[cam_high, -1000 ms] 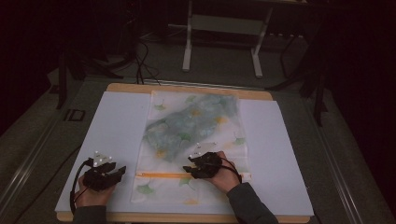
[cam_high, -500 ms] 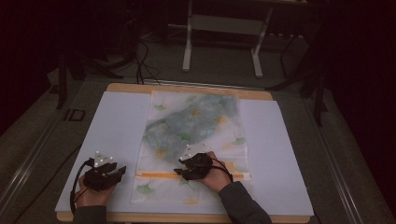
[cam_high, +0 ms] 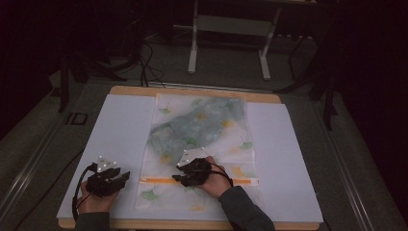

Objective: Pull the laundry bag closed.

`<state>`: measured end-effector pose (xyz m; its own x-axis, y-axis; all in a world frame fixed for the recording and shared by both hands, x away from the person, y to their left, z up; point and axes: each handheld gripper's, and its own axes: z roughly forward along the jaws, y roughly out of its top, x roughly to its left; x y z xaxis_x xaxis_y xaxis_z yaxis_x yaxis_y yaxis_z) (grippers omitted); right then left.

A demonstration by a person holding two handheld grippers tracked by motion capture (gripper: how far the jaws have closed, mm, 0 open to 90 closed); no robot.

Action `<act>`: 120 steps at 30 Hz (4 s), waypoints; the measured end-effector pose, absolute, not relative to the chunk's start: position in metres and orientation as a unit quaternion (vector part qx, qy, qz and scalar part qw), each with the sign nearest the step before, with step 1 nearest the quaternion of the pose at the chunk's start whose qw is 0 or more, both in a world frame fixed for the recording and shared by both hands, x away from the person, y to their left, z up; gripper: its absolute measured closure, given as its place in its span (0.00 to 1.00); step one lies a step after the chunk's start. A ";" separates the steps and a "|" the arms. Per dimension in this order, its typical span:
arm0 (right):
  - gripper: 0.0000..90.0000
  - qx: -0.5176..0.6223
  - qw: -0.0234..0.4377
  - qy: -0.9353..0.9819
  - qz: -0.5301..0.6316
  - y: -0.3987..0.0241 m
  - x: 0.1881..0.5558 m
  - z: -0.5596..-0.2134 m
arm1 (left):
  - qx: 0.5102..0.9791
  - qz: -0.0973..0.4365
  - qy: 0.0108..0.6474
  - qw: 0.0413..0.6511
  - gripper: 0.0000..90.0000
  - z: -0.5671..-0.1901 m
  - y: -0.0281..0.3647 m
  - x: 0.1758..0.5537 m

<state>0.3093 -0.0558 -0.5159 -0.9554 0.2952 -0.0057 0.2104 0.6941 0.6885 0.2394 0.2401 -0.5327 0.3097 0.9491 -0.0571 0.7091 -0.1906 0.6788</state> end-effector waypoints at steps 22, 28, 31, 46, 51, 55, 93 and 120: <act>0.70 0.116 0.046 0.920 0.373 -0.026 0.305 -0.515 | 0.746 0.191 0.556 0.312 0.64 -0.533 0.241 0.240; 0.72 0.106 0.045 0.922 0.370 -0.017 0.303 -0.515 | 0.745 0.190 0.557 0.313 0.64 -0.533 0.242 0.240; 0.73 0.102 0.045 0.922 0.371 -0.012 0.302 -0.517 | 0.746 0.191 0.556 0.314 0.64 -0.532 0.242 0.239; 0.79 0.089 0.033 0.927 0.362 0.015 0.299 -0.529 | 0.749 0.190 0.553 0.312 0.63 -0.533 0.241 0.240; 0.80 0.087 0.031 0.928 0.362 0.025 0.300 -0.531 | 0.750 0.190 0.552 0.312 0.63 -0.532 0.241 0.240; 0.81 0.088 0.022 0.927 0.363 0.029 0.301 -0.532 | 0.751 0.190 0.551 0.312 0.63 -0.532 0.241 0.240; 0.93 0.079 0.032 0.934 0.346 0.037 0.300 -0.529 | 0.777 0.157 0.516 0.325 0.65 -0.522 0.229 0.226; 0.93 0.072 0.053 0.937 0.337 0.033 0.298 -0.522 | 0.792 0.103 0.491 0.349 0.67 -0.520 0.212 0.227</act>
